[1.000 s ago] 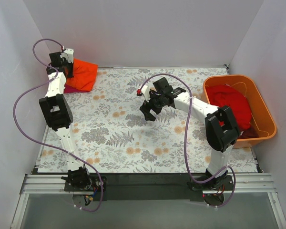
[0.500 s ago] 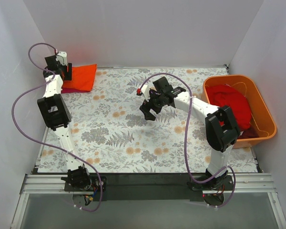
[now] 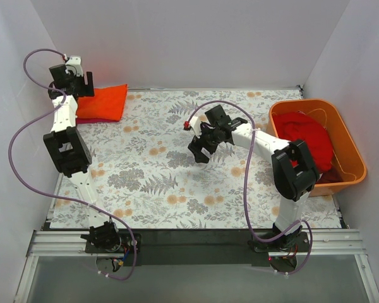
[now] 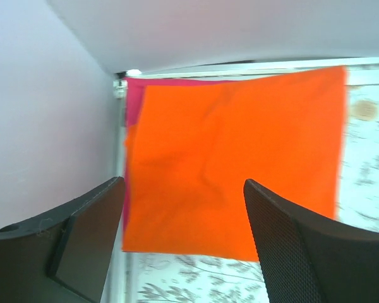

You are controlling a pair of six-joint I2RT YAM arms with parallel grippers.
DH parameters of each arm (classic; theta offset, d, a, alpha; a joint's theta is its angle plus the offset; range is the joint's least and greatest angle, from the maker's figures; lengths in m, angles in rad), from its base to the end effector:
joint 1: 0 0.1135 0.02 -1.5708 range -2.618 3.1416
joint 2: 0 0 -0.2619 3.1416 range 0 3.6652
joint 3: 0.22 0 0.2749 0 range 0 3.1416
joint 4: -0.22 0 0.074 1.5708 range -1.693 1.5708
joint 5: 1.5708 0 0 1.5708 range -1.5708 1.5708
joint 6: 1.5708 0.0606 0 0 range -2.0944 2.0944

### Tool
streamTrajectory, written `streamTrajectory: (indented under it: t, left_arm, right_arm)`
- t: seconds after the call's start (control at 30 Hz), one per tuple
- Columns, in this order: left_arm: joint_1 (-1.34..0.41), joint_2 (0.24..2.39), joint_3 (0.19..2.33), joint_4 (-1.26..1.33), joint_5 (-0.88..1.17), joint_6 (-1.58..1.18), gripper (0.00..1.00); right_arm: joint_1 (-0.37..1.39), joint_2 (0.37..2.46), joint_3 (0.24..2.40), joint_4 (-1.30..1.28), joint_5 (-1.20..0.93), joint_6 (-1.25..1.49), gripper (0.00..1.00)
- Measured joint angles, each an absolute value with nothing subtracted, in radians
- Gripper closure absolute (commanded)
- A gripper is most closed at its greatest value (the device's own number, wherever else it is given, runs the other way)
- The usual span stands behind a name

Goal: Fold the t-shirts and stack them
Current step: Neatly place the folded tshirt to the corner

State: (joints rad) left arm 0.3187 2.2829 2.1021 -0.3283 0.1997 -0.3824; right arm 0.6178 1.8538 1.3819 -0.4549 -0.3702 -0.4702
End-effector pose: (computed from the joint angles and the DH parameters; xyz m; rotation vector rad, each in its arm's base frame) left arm 0.5567 0.1710 0.2575 -0.5978 1.9902 -0.2465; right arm 0.3441 0.2714 0.1921 -1.4151 2.0404 0.5237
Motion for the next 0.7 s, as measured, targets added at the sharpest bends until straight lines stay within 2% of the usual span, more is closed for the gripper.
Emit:
streamTrajectory:
  t: [0.17,0.37,0.47,0.53,0.7]
  left_arm:
    - [0.318,2.271,2.108,-0.397,0.316,-0.455,0.22]
    - [0.317,2.288,2.175,-0.464,0.329,-0.538,0.27]
    - [0.317,2.290,2.192,-0.463,0.351,-0.559,0.25]
    - [0.316,2.288,2.172,-0.463,0.380,-0.566,0.20]
    - [0.280,2.241,2.006,-0.501,0.411,-0.569,0.15]
  right_arm:
    - [0.606,1.842,1.379,-0.454,-0.381,-0.471,0.02]
    - [0.599,1.823,1.376,-0.454,-0.392,-0.470,0.02]
    - [0.595,1.814,1.376,-0.454,-0.392,-0.468,0.02]
    - [0.590,1.808,1.376,-0.454,-0.393,-0.461,0.02]
    - [0.535,1.790,1.376,-0.454,-0.411,-0.414,0.02]
